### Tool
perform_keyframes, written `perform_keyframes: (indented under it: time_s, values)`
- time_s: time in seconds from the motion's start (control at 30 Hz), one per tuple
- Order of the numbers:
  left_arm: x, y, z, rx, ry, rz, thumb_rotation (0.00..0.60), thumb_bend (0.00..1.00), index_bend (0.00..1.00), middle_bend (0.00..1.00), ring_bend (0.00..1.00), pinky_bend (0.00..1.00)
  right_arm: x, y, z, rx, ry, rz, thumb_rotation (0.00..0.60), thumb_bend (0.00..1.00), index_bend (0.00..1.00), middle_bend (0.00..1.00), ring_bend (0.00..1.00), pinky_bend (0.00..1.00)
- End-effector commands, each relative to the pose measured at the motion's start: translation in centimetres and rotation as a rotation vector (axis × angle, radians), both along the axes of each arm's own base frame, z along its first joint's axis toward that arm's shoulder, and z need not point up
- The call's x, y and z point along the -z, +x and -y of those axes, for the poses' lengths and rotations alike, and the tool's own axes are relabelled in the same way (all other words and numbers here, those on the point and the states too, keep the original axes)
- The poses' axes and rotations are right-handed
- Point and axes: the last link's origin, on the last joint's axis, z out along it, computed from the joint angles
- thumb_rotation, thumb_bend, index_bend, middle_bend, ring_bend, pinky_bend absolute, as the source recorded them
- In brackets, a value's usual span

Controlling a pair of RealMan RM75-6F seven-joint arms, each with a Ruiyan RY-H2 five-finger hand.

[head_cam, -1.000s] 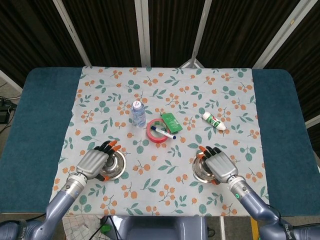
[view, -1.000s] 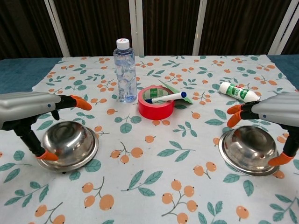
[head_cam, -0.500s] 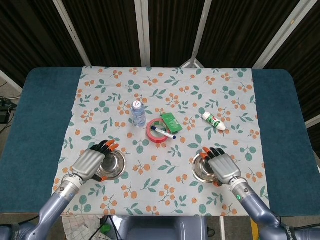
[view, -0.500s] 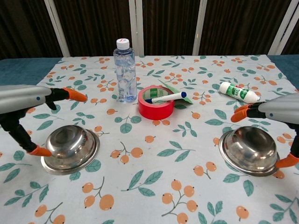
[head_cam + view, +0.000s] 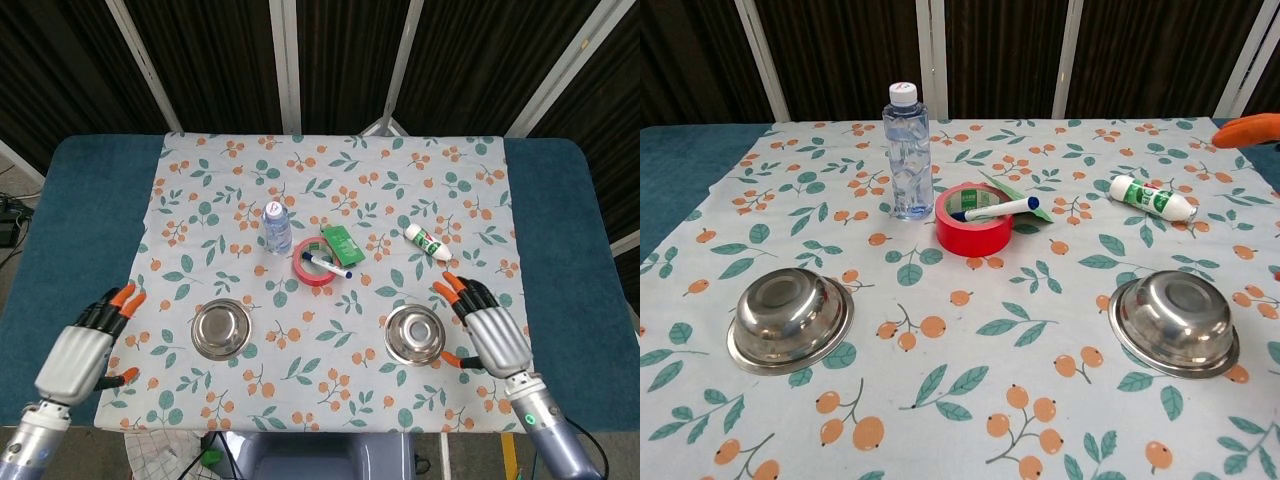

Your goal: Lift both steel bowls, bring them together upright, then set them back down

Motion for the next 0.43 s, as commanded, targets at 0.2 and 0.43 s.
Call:
perform_keyframes:
  time_s: [0.2, 0.43]
  values:
    - [-1.9, -3.4, 4.3, -0.005, 0.187, -0.006, 0.6, 0.0, 0.09, 0.0, 0.0, 0.08, -1.9, -3.5, -5.2, 0.028, -0.105, -0.07, 0.6, 0.12, 0.12, 0.0, 0.06, 0.09]
    - [-2.3, -4.6, 5.7, 0.001, 0.301, 0.022, 0.6, 0.0, 0.1, 0.0, 0.0, 0.08, -2.0, -5.0, -7.5, 0.046, -0.137, -0.095, 0.6, 0.12, 0.12, 0.0, 0.06, 0.07]
